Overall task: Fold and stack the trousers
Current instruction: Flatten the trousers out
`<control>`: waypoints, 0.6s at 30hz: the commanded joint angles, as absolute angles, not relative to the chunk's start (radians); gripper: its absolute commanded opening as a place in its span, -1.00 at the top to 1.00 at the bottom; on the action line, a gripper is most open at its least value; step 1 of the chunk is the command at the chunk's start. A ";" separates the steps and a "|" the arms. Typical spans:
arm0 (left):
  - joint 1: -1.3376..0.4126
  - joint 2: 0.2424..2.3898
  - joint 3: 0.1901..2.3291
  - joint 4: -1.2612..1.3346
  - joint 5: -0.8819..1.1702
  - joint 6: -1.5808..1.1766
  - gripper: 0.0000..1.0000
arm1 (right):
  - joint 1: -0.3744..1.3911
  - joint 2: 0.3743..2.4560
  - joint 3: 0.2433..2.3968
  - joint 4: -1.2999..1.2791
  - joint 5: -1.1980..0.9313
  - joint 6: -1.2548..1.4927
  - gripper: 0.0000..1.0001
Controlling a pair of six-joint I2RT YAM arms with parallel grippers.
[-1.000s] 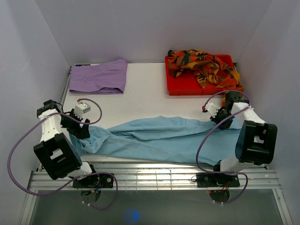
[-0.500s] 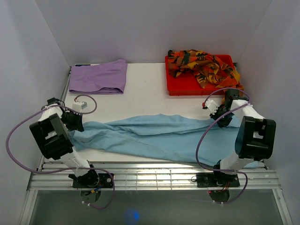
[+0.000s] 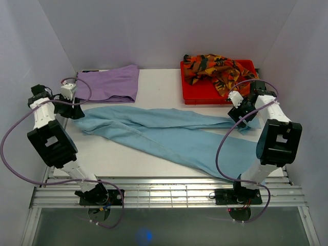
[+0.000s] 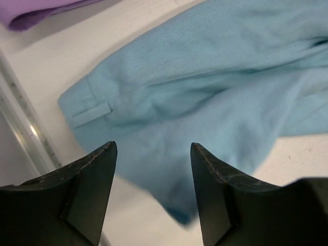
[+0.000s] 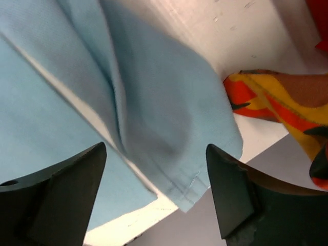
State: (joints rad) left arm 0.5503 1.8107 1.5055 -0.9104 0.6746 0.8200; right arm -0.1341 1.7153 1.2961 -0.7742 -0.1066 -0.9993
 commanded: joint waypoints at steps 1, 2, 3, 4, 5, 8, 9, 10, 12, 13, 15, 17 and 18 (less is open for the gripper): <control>0.586 1.659 1.496 -0.986 0.761 0.900 -0.41 | -0.147 1.629 1.310 -0.917 -0.109 -1.023 -0.71; 0.589 1.642 1.487 -0.986 0.758 0.910 -0.46 | -0.150 1.584 1.299 -0.931 -0.112 -1.032 -0.71; 0.592 1.625 1.476 -0.989 0.752 0.934 -0.47 | -0.158 1.560 1.270 -0.945 -0.117 -1.052 -0.72; 0.592 1.594 1.456 -0.999 0.750 0.957 -0.47 | -0.160 1.536 1.252 -0.992 -0.123 -1.067 -0.72; 0.592 1.579 1.444 -1.015 0.752 0.977 -0.48 | -0.163 1.487 1.235 -1.027 -0.136 -1.089 -0.69; 0.589 1.522 1.364 -1.054 0.756 1.097 -0.49 | -0.164 1.387 1.137 -1.124 -0.189 -1.175 -0.65; 0.588 1.510 1.341 -1.040 0.747 1.117 -0.50 | -0.164 1.370 1.109 -1.138 -0.204 -1.192 -0.65; 0.584 1.499 1.319 -1.020 0.736 1.120 -0.50 | -0.163 1.353 1.057 -1.149 -0.209 -1.212 -0.65; 0.584 1.500 1.289 -0.980 0.726 1.124 -0.50 | -0.164 1.321 1.017 -1.175 -0.222 -1.229 -0.65; 0.584 1.503 1.287 -0.980 0.732 1.138 -0.50 | -0.164 1.312 0.985 -1.178 -0.229 -1.235 -0.65; 0.580 1.514 1.289 -0.970 0.753 1.152 -0.50 | -0.158 1.292 0.962 -1.198 -0.256 -1.236 -0.66; 0.566 1.522 1.293 -0.960 0.750 1.163 -0.52 | -0.146 1.282 0.933 -1.213 -0.264 -1.226 -0.66; 0.546 1.535 1.307 -0.960 0.736 1.169 -0.52 | -0.132 1.279 0.921 -1.227 -0.270 -1.220 -0.66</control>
State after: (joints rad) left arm 0.5755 1.5349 1.2888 -0.9829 0.7090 1.1103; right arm -0.1532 1.3094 0.9424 -1.1294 -0.2153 -1.1522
